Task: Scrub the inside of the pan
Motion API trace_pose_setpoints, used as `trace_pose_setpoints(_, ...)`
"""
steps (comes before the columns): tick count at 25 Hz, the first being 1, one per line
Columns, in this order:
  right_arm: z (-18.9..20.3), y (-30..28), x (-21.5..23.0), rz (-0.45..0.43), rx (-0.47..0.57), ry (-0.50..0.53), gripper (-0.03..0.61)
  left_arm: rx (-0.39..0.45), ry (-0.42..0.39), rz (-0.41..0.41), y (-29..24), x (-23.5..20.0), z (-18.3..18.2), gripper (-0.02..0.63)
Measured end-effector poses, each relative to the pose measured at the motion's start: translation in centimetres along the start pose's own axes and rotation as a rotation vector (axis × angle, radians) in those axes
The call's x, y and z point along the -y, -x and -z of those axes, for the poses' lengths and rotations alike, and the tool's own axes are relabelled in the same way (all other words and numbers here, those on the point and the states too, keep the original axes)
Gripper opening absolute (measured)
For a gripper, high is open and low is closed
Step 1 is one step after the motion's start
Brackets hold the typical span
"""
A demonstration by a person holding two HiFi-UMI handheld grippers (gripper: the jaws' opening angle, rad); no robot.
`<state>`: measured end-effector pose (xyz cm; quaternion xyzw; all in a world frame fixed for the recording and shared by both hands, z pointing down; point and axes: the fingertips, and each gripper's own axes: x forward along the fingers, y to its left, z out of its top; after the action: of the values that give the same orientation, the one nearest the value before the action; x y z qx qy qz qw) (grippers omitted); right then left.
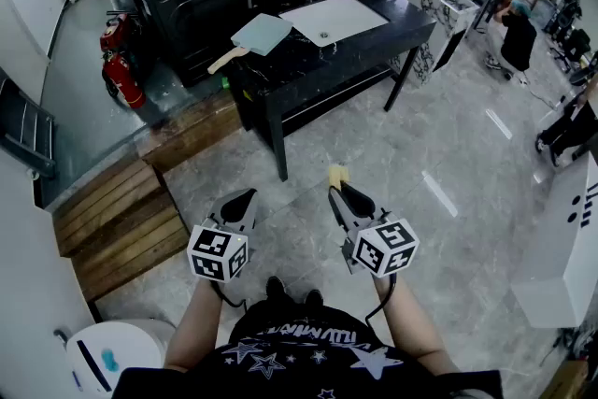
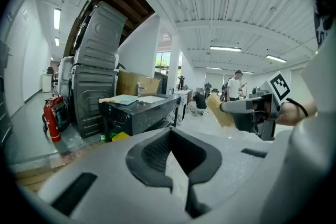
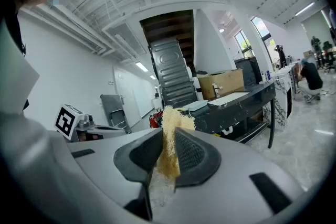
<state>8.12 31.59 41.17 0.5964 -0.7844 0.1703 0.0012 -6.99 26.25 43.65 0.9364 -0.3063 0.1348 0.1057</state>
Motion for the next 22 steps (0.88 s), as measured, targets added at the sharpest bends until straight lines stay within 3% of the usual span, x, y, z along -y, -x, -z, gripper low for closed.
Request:
trace_pose_setpoints(15,2.4,-1.7,-1.6,0.053,-0.048,-0.038,0.071,-0.060,0.171,0.034,1.5,-3.5,3.7,0.006)
trace_pose_setpoints(18,2.5,-2.7,-2.4,0.042,-0.050,-0.041,0.071,-0.072,0.166,0.060,1.7,-4.3,4.1,0.008)
trace_pose_setpoints(22,2.6,-4.1,-3.7,0.022,-0.043,-0.045,0.074,-0.087,0.097,0.108,1.7,-5.8,3.7,0.008)
